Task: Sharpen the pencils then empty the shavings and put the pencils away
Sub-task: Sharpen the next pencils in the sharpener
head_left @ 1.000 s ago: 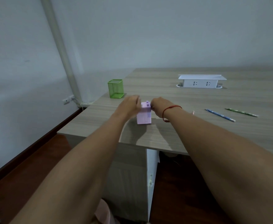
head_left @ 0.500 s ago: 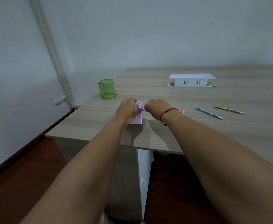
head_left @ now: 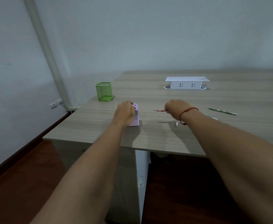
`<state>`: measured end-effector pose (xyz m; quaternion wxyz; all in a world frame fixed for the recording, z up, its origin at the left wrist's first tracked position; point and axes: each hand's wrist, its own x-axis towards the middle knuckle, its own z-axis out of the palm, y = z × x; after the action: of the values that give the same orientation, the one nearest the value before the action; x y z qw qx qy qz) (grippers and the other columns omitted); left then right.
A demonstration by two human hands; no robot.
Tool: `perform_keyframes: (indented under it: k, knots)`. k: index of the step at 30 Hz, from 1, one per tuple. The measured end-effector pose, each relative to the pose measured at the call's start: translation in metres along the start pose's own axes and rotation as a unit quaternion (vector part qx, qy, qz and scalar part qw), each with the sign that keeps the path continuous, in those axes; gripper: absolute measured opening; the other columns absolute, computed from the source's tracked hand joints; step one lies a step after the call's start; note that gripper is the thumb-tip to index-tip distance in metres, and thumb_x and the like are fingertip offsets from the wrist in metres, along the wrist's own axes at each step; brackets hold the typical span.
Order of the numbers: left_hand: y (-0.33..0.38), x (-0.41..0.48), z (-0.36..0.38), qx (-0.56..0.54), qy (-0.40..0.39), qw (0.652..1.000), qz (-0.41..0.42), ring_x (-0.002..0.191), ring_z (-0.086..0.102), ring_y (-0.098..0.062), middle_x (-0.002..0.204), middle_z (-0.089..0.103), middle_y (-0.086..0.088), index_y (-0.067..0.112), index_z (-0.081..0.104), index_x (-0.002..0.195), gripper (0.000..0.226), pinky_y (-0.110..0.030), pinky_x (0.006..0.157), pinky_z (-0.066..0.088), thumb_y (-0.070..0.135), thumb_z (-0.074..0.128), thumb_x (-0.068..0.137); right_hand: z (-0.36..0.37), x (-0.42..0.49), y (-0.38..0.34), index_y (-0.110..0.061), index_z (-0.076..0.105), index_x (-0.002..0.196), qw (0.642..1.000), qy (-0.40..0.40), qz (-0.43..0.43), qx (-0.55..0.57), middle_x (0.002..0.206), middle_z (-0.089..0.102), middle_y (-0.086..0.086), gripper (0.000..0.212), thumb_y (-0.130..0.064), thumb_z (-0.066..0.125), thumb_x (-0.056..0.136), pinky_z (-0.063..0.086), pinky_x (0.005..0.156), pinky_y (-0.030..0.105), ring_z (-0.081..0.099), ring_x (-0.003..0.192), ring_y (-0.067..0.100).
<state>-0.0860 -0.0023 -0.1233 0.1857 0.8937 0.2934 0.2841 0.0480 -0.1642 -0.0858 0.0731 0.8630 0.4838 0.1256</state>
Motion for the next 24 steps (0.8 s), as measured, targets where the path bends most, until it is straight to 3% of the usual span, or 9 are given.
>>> perform_keyframes:
  k: [2, 6, 10, 15, 18, 24]
  knots:
    - [0.003, 0.003, 0.002, 0.002, 0.01, 1.0, -0.001, 0.115, 0.05, -0.035, 0.122, 0.058, -0.022, -0.002, 0.058, 0.115, 0.032, -0.037, 0.097, 0.036, 0.013, 0.035, 0.097, 0.001, -0.009, 0.017, -0.004, 0.062, 0.114, 0.999, -0.01, 0.029, 0.012, 0.116, 0.063, 0.016, 0.026, -0.002, 0.042, 0.097, 0.045, 0.076, 0.033, 0.062, 0.095, 0.031]
    - [0.016, 0.003, 0.01, -0.005, 0.008, 1.0, 0.011, 0.115, 0.051, -0.034, 0.121, 0.059, -0.021, -0.002, 0.059, 0.114, 0.031, -0.036, 0.094, 0.037, 0.013, 0.038, 0.096, 0.004, -0.016, 0.023, -0.002, 0.061, 0.116, 0.997, -0.027, 0.052, 0.044, 0.116, 0.063, 0.018, 0.027, 0.0, 0.043, 0.096, 0.041, 0.073, 0.032, 0.063, 0.102, 0.034]
    - [0.02, 0.002, 0.015, -0.009, 0.025, 0.999, 0.026, 0.113, 0.052, -0.035, 0.119, 0.06, -0.023, -0.004, 0.059, 0.113, 0.03, -0.036, 0.094, 0.035, 0.01, 0.039, 0.096, 0.01, -0.013, 0.018, 0.001, 0.063, 0.112, 0.993, -0.029, 0.072, 0.085, 0.113, 0.065, 0.02, 0.023, -0.002, 0.048, 0.095, 0.042, 0.072, 0.032, 0.055, 0.082, 0.031]
    - [0.011, -0.001, 0.016, -0.022, 0.046, 0.998, 0.033, 0.105, 0.053, -0.037, 0.111, 0.061, -0.026, -0.006, 0.059, 0.107, 0.028, -0.038, 0.091, 0.036, 0.006, 0.036, 0.096, 0.018, -0.003, 0.001, -0.002, 0.061, 0.106, 0.987, -0.003, 0.091, 0.136, 0.118, 0.062, 0.023, 0.015, -0.007, 0.051, 0.096, 0.047, 0.081, 0.037, 0.06, 0.098, 0.037]
    - [0.011, 0.0, 0.017, -0.027, 0.042, 0.998, 0.023, 0.106, 0.052, -0.036, 0.111, 0.06, -0.024, -0.004, 0.059, 0.107, 0.029, -0.039, 0.09, 0.039, 0.008, 0.035, 0.096, 0.027, 0.002, -0.007, 0.003, 0.059, 0.115, 0.982, -0.007, 0.111, 0.15, 0.12, 0.06, 0.023, 0.023, -0.006, 0.051, 0.095, 0.049, 0.086, 0.038, 0.06, 0.109, 0.037]
    - [0.01, 0.001, 0.017, -0.046, 0.04, 0.998, 0.018, 0.104, 0.053, -0.035, 0.109, 0.061, -0.021, -0.002, 0.06, 0.105, 0.043, -0.038, 0.088, 0.04, 0.023, 0.028, 0.088, 0.034, -0.001, 0.001, -0.003, 0.06, 0.107, 0.976, -0.011, 0.146, 0.163, 0.118, 0.06, 0.021, 0.02, -0.018, 0.052, 0.096, 0.048, 0.082, 0.036, 0.06, 0.107, 0.036]
